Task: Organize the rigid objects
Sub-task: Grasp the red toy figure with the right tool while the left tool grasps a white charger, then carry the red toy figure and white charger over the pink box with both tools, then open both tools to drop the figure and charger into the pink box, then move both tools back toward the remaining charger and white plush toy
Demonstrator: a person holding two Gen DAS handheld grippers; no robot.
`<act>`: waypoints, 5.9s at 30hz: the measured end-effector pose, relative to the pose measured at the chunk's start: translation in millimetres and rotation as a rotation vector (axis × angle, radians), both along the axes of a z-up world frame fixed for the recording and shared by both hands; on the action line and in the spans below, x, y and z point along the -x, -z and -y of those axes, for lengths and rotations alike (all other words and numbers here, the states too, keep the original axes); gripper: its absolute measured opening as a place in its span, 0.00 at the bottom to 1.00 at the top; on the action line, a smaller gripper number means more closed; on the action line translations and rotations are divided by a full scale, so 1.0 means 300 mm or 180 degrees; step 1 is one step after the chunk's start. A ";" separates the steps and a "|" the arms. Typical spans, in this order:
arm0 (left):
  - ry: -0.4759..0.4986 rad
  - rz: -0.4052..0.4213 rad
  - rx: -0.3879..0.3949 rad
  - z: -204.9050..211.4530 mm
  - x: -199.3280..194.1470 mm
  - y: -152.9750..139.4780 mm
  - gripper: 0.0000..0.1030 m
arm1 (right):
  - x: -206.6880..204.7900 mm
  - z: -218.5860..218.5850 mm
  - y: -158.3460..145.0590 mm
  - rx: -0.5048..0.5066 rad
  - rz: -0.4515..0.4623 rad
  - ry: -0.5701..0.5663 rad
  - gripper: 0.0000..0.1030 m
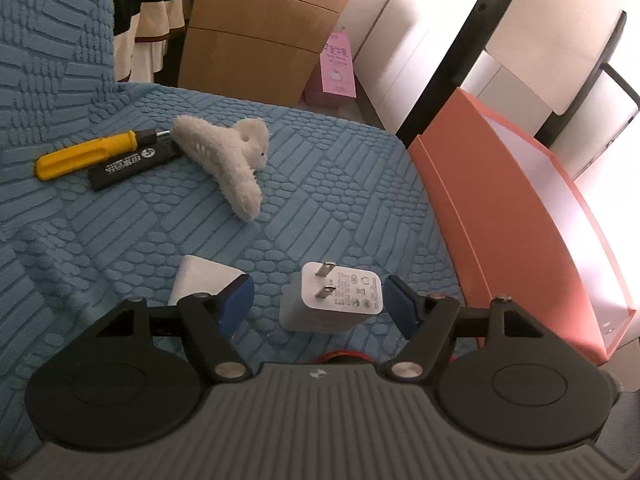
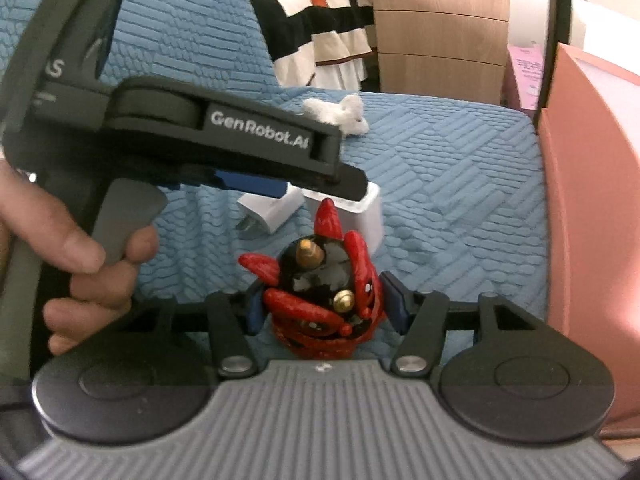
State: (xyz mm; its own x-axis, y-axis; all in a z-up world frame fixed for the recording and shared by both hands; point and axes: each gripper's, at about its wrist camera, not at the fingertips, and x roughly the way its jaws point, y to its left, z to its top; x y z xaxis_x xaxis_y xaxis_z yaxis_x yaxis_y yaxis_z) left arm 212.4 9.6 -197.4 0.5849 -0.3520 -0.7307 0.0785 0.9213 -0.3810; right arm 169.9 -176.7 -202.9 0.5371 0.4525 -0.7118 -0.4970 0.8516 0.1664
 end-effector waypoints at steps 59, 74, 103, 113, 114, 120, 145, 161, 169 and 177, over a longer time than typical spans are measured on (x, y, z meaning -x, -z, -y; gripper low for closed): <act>-0.0358 0.0566 0.0050 0.095 0.305 -0.566 0.58 | 0.141 0.221 -0.482 -0.0265 0.0171 0.0677 0.59; -0.0106 0.0663 0.0157 0.345 0.302 -0.723 0.58 | 0.175 0.430 -0.603 -0.0268 0.0380 0.0925 0.59; 0.0150 0.0122 0.0120 0.858 -0.058 -0.513 0.58 | -0.093 0.897 -0.383 -0.0204 -0.0201 0.1408 0.59; 0.0155 -0.0124 0.0020 0.923 -0.127 -0.379 0.58 | -0.185 0.932 -0.260 -0.0136 -0.0470 0.1282 0.59; 0.0171 -0.0148 0.0014 0.926 -0.130 -0.367 0.58 | -0.190 0.935 -0.248 -0.0137 -0.0498 0.1286 0.59; 0.0190 -0.0222 0.0049 0.942 -0.139 -0.340 0.58 | -0.192 0.960 -0.202 -0.0159 -0.0650 0.1363 0.59; 0.0125 0.0523 -0.0018 0.824 0.096 -0.622 0.76 | -0.014 0.910 -0.382 -0.0391 -0.0226 0.1389 0.63; -0.0073 0.0837 0.0094 0.599 0.414 -0.808 0.76 | 0.185 0.776 -0.557 -0.0314 0.0214 0.1139 0.63; -0.0250 0.0931 -0.0177 0.502 0.552 -0.797 0.76 | 0.270 0.704 -0.579 -0.0271 0.0333 0.1005 0.63; -0.0408 0.0903 -0.0132 0.416 0.653 -0.734 0.76 | 0.344 0.638 -0.558 -0.0231 0.0351 0.0856 0.63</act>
